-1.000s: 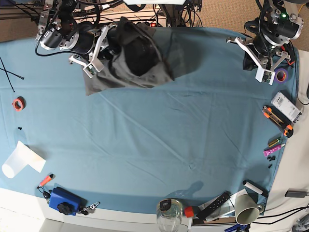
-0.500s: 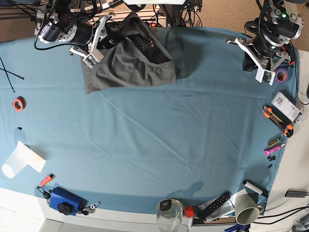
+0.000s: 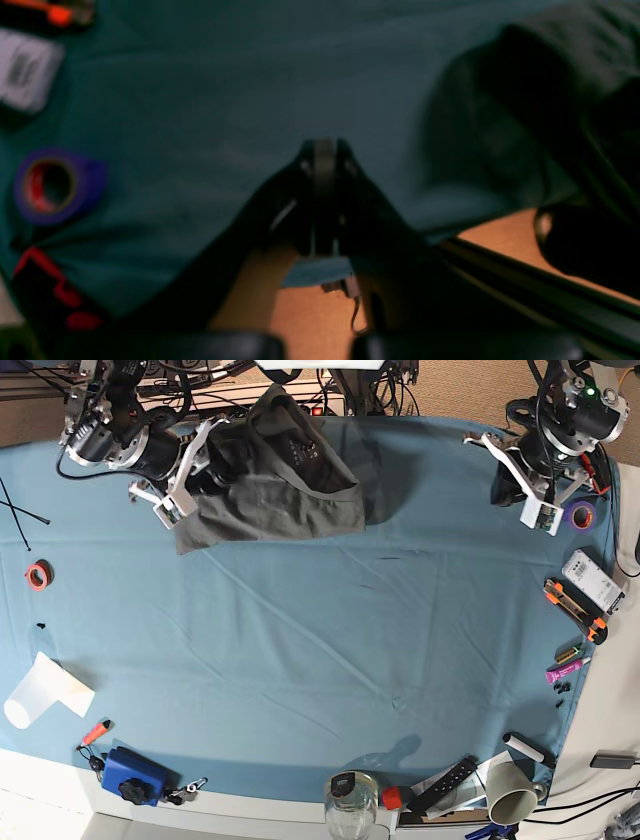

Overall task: Fold the T-shirt properly
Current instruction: 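Press and smooth the folded bundle with the right gripper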

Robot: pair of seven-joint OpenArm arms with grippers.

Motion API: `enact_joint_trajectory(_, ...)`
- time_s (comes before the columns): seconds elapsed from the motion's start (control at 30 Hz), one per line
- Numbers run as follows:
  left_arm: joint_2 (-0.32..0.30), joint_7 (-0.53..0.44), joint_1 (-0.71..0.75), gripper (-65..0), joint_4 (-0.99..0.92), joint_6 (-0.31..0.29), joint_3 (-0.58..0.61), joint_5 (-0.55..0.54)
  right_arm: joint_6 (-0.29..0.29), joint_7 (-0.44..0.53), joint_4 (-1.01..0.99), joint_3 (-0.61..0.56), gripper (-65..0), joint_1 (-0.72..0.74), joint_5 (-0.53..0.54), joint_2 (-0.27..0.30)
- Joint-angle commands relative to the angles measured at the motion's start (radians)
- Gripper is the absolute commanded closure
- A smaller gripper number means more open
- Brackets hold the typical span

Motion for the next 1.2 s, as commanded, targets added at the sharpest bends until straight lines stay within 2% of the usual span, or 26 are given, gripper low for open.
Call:
enact_joint_trajectory(0.0,-0.005,-0.013,0.001,0.0,0.016,-0.019,-0.003,-0.039,0.002,0.021,-0.023,0.002,-15.9,0.006,0.019,0.003)
enact_joint_trajectory(0.1,-0.005,-0.014,0.0,0.0,0.016,-0.08,-0.003,-0.1,0.002,0.039,-0.181,0.002,-15.9,0.048,0.019,0.003)
enact_joint_trajectory(0.23,-0.005,-0.013,0.001,0.0,0.016,-0.085,-0.003,-0.098,0.002,0.044,-0.402,0.002,-15.9,0.135,0.019,0.003)
enact_joint_trajectory(0.33,-0.005,-0.013,0.001,0.0,0.016,-0.085,-0.003,-0.098,0.002,0.004,-0.485,0.002,-15.9,0.188,0.02,0.004)
enact_joint_trajectory(0.47,-0.005,-0.013,0.001,0.0,0.016,-0.086,-0.002,-0.111,0.002,-0.04,-0.457,0.005,-15.9,0.216,0.078,0.005)
enact_joint_trajectory(0.63,-0.005,-0.013,0.001,0.0,0.016,-0.116,-0.002,-0.139,0.002,-0.04,-0.353,0.003,-15.9,0.228,0.233,0.003)
enact_joint_trajectory(0.7,-0.005,-0.013,0.0,0.0,0.016,-0.116,-0.002,-0.14,0.002,-0.039,-0.34,0.002,-15.9,0.229,0.22,0.004)
enact_joint_trajectory(0.83,-0.005,-0.013,0.001,0.0,0.016,-0.116,-0.002,-0.14,0.002,-0.032,-0.39,-0.019,-15.9,0.227,0.09,-0.001)
enact_joint_trajectory(0.93,-0.005,-0.013,0.001,0.0,0.016,-0.116,-0.002,-0.14,0.002,-0.036,-0.427,-0.04,-15.9,0.227,0.049,-0.001)
enact_joint_trajectory(1.03,-0.005,-0.001,0.001,0.0,0.016,-0.116,-0.003,-0.139,0.002,-0.054,-0.419,-0.042,-15.9,0.227,0.055,0.002)
enact_joint_trajectory(1.13,-0.005,0.002,0.001,0.0,0.016,-0.11,-0.003,-0.096,-0.018,-0.054,-0.348,-0.028,-15.9,0.227,0.135,0.006)
enact_joint_trajectory(1.17,-0.005,0.001,0.001,0.0,0.016,-0.091,-0.003,-0.074,-0.018,-0.054,-0.307,-0.015,-15.9,0.224,0.164,0.006)
